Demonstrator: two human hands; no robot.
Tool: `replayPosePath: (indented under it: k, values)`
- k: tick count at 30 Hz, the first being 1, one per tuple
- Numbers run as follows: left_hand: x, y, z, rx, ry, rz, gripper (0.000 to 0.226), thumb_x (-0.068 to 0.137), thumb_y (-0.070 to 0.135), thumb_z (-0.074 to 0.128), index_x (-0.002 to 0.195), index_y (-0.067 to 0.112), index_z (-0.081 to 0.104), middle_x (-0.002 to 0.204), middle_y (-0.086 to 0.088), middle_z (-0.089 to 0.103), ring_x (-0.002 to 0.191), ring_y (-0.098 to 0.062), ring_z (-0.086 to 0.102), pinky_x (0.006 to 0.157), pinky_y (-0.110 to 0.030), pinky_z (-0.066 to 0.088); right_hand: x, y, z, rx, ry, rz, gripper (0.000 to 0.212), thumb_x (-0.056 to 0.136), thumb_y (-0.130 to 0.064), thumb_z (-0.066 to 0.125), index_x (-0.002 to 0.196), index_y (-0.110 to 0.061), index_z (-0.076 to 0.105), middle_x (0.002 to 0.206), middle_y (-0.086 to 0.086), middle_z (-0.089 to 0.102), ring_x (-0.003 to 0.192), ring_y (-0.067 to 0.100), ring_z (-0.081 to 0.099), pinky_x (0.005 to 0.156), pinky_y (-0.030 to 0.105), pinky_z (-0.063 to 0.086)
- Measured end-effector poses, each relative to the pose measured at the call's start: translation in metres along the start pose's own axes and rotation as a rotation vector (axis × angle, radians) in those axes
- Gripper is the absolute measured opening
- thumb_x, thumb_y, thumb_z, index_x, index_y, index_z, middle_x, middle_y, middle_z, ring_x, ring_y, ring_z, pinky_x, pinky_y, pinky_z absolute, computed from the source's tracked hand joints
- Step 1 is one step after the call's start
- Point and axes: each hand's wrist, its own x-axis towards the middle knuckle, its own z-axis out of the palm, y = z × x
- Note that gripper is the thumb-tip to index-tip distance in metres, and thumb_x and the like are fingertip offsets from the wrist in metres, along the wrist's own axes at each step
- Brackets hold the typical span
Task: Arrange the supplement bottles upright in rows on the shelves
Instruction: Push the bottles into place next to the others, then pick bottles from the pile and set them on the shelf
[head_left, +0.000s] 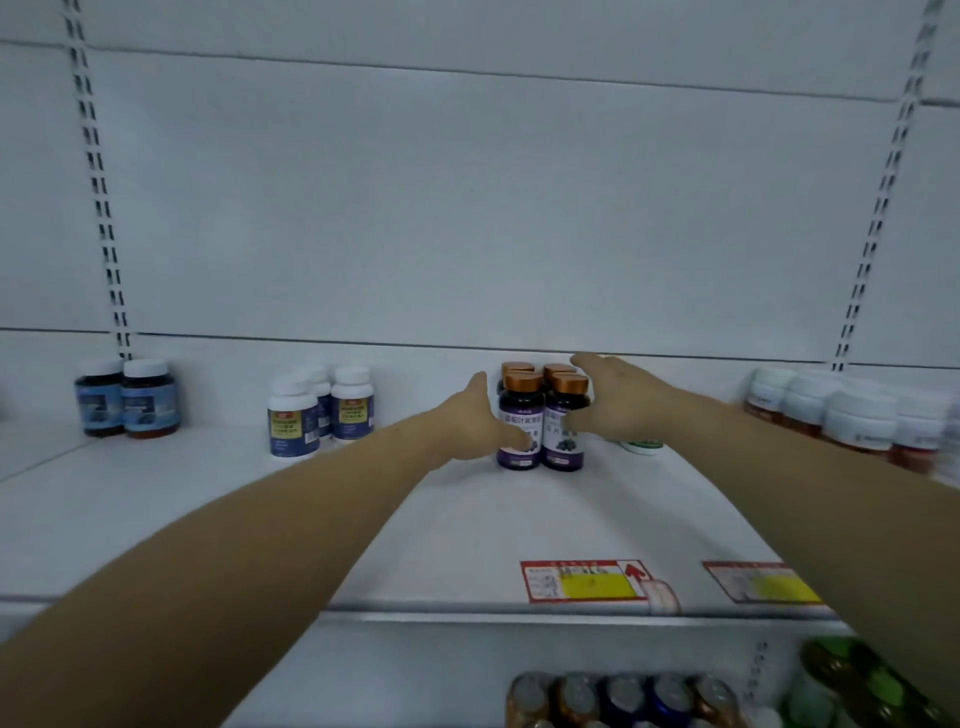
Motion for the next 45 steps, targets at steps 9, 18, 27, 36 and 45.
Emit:
replayPosePath:
  k: [9, 18, 27, 36, 45]
  values:
    - [0.01, -0.003, 0.028, 0.009, 0.146, 0.014, 0.062, 0.08, 0.018, 0.069, 0.134, 0.017, 0.039, 0.126, -0.003, 0.055, 0.1, -0.016, 0.052, 0.084, -0.027, 0.042, 0.012, 0.025, 0.02, 0.099, 0.018, -0.196, 0.07, 0.08, -0.036, 0.07, 0.137, -0.024, 0.03, 0.121, 0.004, 0.053, 0.095, 0.018, 0.049, 0.075, 0.031, 0.04]
    - [0.011, -0.003, 0.028, 0.067, 0.137, -0.001, 0.065, 0.084, 0.021, 0.067, 0.138, 0.016, 0.031, 0.134, -0.006, 0.051, 0.111, -0.021, 0.052, 0.089, -0.029, 0.042, 0.009, 0.021, 0.026, 0.179, 0.019, -0.168, 0.064, 0.084, -0.031, 0.064, 0.136, -0.024, 0.027, 0.107, -0.002, 0.047, 0.085, 0.015, 0.051, 0.068, 0.028, 0.039]
    - [-0.008, 0.013, 0.015, 0.262, 0.067, -0.05, 0.099, 0.086, 0.033, 0.064, 0.149, 0.015, -0.01, 0.152, -0.01, 0.03, 0.131, -0.028, 0.039, 0.093, -0.029, 0.034, -0.01, 0.025, 0.006, 0.051, 0.062, -0.081, 0.077, 0.084, -0.045, 0.063, 0.145, -0.023, 0.023, 0.145, 0.008, 0.035, 0.123, 0.027, 0.044, 0.09, 0.033, 0.037]
    - [-0.049, 0.069, 0.022, 0.422, -0.005, 0.309, 0.066, 0.084, 0.037, 0.065, 0.142, 0.023, 0.034, 0.141, -0.003, 0.043, 0.116, -0.021, 0.047, 0.092, -0.03, 0.039, -0.057, 0.078, -0.069, -0.197, 0.072, 0.121, 0.073, 0.088, -0.052, 0.055, 0.147, -0.022, 0.025, 0.149, 0.009, 0.032, 0.133, 0.029, 0.034, 0.106, 0.039, 0.033]
    - [-0.054, 0.113, 0.103, 0.483, -0.129, 0.318, 0.077, 0.086, 0.046, 0.06, 0.148, 0.026, 0.02, 0.152, -0.001, 0.029, 0.132, -0.024, 0.037, 0.094, -0.027, 0.029, -0.102, 0.139, -0.102, -0.237, 0.134, 0.179, 0.064, 0.089, -0.056, 0.05, 0.142, -0.023, 0.035, 0.145, 0.008, 0.038, 0.131, 0.029, 0.036, 0.104, 0.04, 0.033]
